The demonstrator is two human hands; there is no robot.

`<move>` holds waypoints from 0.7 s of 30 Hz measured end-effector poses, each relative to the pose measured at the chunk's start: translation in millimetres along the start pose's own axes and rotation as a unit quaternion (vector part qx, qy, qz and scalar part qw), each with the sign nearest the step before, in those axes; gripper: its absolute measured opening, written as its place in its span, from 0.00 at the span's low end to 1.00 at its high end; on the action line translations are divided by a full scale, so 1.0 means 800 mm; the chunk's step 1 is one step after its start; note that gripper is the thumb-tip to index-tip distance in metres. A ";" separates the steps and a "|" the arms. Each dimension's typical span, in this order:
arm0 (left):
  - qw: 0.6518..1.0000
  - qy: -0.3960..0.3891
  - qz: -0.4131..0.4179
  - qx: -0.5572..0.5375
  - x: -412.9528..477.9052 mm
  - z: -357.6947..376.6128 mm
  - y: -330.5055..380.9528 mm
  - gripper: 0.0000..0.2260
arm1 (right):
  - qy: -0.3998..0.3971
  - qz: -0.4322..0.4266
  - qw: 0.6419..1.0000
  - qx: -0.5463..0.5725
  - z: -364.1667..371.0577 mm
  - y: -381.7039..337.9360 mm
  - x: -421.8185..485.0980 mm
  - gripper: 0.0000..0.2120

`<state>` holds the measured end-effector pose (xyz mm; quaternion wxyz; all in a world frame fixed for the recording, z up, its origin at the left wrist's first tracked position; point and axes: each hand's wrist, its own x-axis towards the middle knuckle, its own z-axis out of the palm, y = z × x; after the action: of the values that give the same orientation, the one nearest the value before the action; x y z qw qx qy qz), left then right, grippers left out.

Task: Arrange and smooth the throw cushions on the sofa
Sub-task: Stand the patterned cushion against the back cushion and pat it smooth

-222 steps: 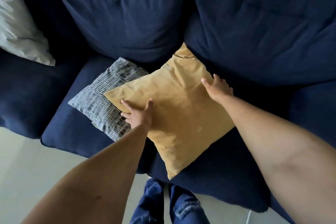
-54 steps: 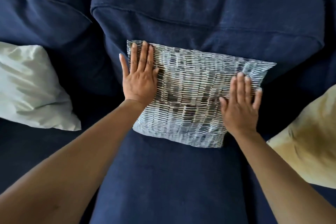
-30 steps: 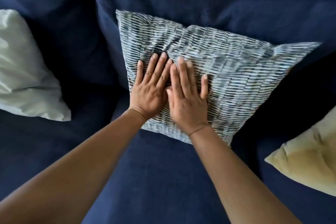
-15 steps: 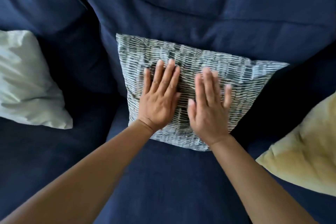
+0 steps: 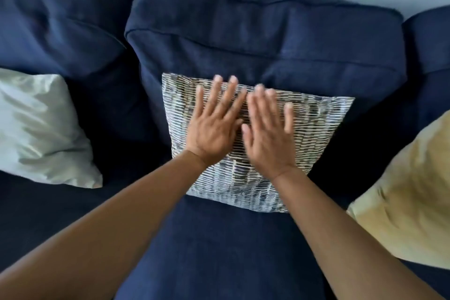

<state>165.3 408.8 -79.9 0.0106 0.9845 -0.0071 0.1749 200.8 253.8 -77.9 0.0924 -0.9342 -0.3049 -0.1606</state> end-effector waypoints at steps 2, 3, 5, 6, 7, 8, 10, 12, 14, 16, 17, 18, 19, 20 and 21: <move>0.998 -0.054 -0.015 0.022 0.000 0.008 -0.010 0.26 | -0.036 -0.021 0.999 -0.015 0.013 0.013 0.001 0.28; 0.995 -0.082 -0.050 0.034 -0.001 0.010 -0.028 0.26 | -0.050 0.013 0.999 -0.018 0.015 0.034 0.000 0.28; 0.985 -0.110 -0.115 0.066 -0.007 0.007 -0.070 0.27 | -0.060 0.094 0.993 -0.035 0.010 0.082 -0.008 0.28; 0.981 -0.113 -0.140 0.071 -0.010 0.002 -0.088 0.27 | -0.056 0.123 0.989 -0.051 0.003 0.104 -0.013 0.28; 0.977 -0.112 -0.167 0.067 -0.012 -0.005 -0.102 0.28 | -0.052 0.143 0.986 -0.065 -0.006 0.118 -0.017 0.28; 0.974 -0.103 -0.193 0.058 -0.012 -0.012 -0.110 0.29 | -0.046 0.158 0.984 -0.072 -0.013 0.122 -0.018 0.29; 0.971 -0.062 -0.228 0.033 -0.006 -0.023 -0.102 0.30 | -0.017 0.176 0.982 -0.064 -0.023 0.106 -0.011 0.29; 0.983 -0.023 -0.180 0.003 0.004 -0.031 -0.068 0.30 | 0.005 0.147 0.989 -0.034 -0.028 0.069 0.003 0.29; 0.996 -0.041 -0.081 -0.013 0.009 -0.027 -0.026 0.30 | -0.013 0.068 0.998 -0.001 -0.024 0.028 0.011 0.29; 0.994 -0.100 -0.055 0.001 0.003 -0.011 -0.006 0.30 | -0.062 0.009 0.998 0.001 -0.011 0.005 0.007 0.29; 0.989 -0.123 -0.077 0.000 0.000 -0.003 -0.010 0.30 | -0.081 0.001 0.997 -0.012 -0.003 0.009 0.003 0.29; 0.984 -0.137 -0.110 -0.007 -0.002 0.001 -0.022 0.30 | -0.095 0.008 0.995 -0.026 0.002 0.022 0.000 0.29; 0.980 -0.146 -0.132 -0.005 -0.006 0.002 -0.037 0.30 | -0.107 0.027 0.993 -0.037 0.004 0.040 -0.003 0.29; 0.978 -0.153 -0.144 0.012 -0.011 0.002 -0.051 0.30 | -0.114 0.050 0.991 -0.049 0.004 0.061 -0.008 0.29; 0.976 -0.155 -0.151 0.030 -0.015 0.001 -0.065 0.30 | -0.114 0.072 0.989 -0.060 0.001 0.082 -0.013 0.29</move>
<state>155.1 461.1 -85.9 0.0056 0.9893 0.1450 0.0168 232.5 195.9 -87.3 0.0120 -0.9699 -0.2347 -0.0640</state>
